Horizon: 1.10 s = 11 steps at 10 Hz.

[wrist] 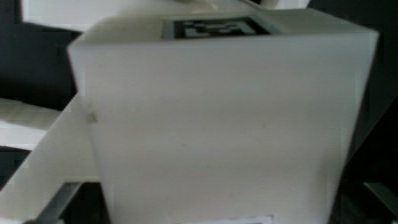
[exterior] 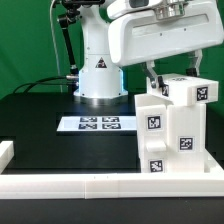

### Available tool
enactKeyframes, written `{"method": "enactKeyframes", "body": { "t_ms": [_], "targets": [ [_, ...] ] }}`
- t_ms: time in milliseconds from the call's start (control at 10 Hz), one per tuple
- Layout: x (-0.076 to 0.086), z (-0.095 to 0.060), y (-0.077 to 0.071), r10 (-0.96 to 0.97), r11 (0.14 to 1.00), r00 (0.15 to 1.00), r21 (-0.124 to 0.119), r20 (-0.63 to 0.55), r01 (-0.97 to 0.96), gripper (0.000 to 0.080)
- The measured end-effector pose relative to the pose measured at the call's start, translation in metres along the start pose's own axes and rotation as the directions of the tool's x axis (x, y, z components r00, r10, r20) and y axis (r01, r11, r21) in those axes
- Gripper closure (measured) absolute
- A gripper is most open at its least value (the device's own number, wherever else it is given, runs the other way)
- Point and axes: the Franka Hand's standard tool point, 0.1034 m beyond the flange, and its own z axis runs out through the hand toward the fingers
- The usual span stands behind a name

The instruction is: Assemble cabinet

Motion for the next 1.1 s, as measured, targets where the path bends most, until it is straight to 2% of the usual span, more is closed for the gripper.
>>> {"method": "enactKeyframes", "body": {
  "t_ms": [500, 800, 1000, 1100],
  "targets": [
    [0.0027, -0.0011, 0.0037, 0.368, 0.93, 0.929, -0.003, -0.026, -0.368, 0.0236],
    [0.0025, -0.0018, 0.0066, 0.581, 0.813, 0.813, -0.001, -0.034, -0.582, 0.0236],
    [0.0008, -0.0025, 0.0083, 0.639, 0.769, 0.769, -0.001, -0.028, -0.639, 0.0235],
    [0.0006, -0.0025, 0.0085, 0.626, 0.78, 0.779, -0.003, -0.028, -0.626, 0.0235]
  ]
}}
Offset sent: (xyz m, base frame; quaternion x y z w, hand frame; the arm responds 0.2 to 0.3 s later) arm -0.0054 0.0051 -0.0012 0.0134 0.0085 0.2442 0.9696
